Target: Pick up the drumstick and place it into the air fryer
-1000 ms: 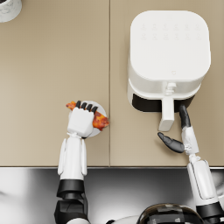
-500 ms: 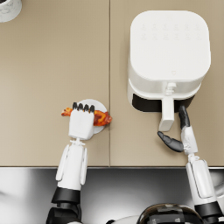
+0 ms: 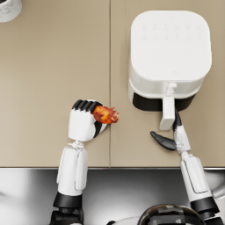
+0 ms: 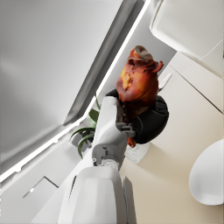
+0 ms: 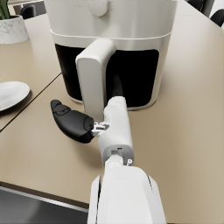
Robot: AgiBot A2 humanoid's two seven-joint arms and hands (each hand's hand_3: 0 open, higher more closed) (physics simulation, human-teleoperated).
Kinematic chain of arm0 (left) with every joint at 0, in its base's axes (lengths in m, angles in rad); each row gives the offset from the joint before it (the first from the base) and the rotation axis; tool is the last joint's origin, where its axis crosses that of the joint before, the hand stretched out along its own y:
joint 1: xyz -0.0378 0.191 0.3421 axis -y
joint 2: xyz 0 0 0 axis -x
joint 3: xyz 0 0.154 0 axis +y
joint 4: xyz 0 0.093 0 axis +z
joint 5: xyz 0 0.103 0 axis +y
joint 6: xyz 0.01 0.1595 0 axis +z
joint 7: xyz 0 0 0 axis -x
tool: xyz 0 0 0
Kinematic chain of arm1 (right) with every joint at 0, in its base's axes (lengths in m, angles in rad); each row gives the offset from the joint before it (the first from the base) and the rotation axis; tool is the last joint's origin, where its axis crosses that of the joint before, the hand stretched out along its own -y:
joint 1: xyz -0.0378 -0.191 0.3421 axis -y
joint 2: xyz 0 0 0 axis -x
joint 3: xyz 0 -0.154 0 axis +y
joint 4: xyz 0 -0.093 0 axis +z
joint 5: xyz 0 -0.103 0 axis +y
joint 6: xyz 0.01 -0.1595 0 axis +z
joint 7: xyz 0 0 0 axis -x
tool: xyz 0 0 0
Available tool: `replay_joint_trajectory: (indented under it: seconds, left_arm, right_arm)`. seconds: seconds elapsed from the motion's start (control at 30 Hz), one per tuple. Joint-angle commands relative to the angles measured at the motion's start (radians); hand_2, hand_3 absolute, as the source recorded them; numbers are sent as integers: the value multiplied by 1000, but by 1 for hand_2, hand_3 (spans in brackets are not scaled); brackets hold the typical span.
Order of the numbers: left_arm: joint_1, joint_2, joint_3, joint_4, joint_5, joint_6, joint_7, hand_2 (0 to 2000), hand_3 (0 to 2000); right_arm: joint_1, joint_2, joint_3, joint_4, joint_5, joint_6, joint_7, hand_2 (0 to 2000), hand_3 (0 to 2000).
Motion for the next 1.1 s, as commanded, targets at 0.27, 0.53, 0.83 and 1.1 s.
replay_joint_trajectory:
  seconds: [0.27,0.53,0.83,1.1]
  left_arm:
    - [18,26,-17,-38,-183,4,1,2000,2000]
    - [15,45,14,-40,-197,6,1,2000,2000]
    - [78,98,90,-45,-198,5,1,2000,2000]
    - [181,183,186,-42,-198,7,0,2000,2000]
  right_arm:
    - [57,-17,78,17,3,-101,0,2000,1633]
    - [-86,93,158,306,4,-85,-6,2000,2000]
    - [-222,231,254,593,4,-94,-14,2000,2000]
    - [-291,354,417,784,6,-50,-8,2000,2000]
